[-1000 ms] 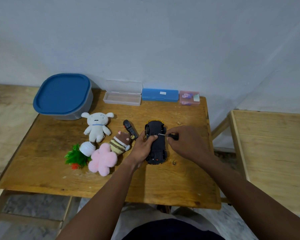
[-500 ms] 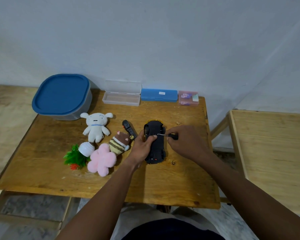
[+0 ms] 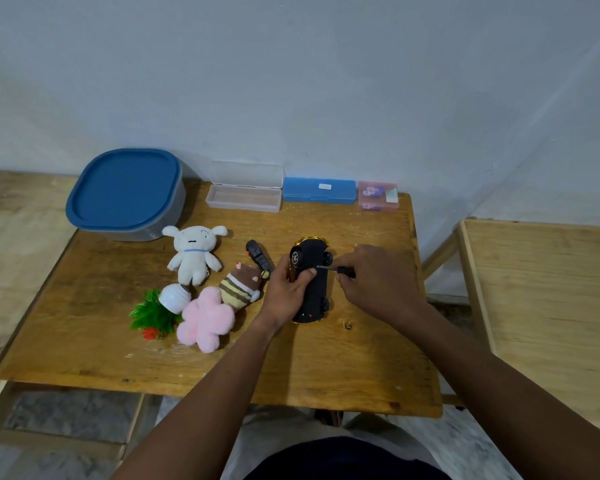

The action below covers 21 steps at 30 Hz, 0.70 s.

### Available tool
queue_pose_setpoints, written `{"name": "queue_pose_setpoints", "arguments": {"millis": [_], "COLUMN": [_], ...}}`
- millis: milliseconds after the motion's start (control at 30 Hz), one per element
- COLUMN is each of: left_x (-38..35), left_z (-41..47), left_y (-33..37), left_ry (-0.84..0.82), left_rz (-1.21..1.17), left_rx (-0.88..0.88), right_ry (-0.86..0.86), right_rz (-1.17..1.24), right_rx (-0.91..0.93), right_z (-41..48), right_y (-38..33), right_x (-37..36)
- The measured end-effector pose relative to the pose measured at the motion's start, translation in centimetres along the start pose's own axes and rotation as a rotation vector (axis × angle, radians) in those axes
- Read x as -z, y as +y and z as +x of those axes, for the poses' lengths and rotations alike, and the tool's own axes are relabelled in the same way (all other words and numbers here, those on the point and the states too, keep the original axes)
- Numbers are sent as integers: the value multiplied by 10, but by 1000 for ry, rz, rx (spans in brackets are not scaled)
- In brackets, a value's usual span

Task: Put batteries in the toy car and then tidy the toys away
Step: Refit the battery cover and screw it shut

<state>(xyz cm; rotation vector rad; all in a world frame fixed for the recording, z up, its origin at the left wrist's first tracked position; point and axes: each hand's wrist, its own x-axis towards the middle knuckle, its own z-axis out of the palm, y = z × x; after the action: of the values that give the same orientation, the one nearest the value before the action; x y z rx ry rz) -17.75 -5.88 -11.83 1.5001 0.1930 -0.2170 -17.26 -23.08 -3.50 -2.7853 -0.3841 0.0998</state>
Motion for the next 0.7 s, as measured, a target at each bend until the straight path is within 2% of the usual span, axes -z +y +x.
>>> {"name": "queue_pose_setpoints", "arguments": {"millis": [267,700], "left_x": [0,-1], "left_z": [-1,-1], "left_y": [-1,-1], "left_ry": [8,18], "left_rz": [-7,19], "left_rx": [36,4], "right_ry": [-1,1], "right_rz": [-62,53], "right_rx": [9,-29], "right_z": [-1,1], "right_y": [-1,4], "right_x": [0,-2]}}
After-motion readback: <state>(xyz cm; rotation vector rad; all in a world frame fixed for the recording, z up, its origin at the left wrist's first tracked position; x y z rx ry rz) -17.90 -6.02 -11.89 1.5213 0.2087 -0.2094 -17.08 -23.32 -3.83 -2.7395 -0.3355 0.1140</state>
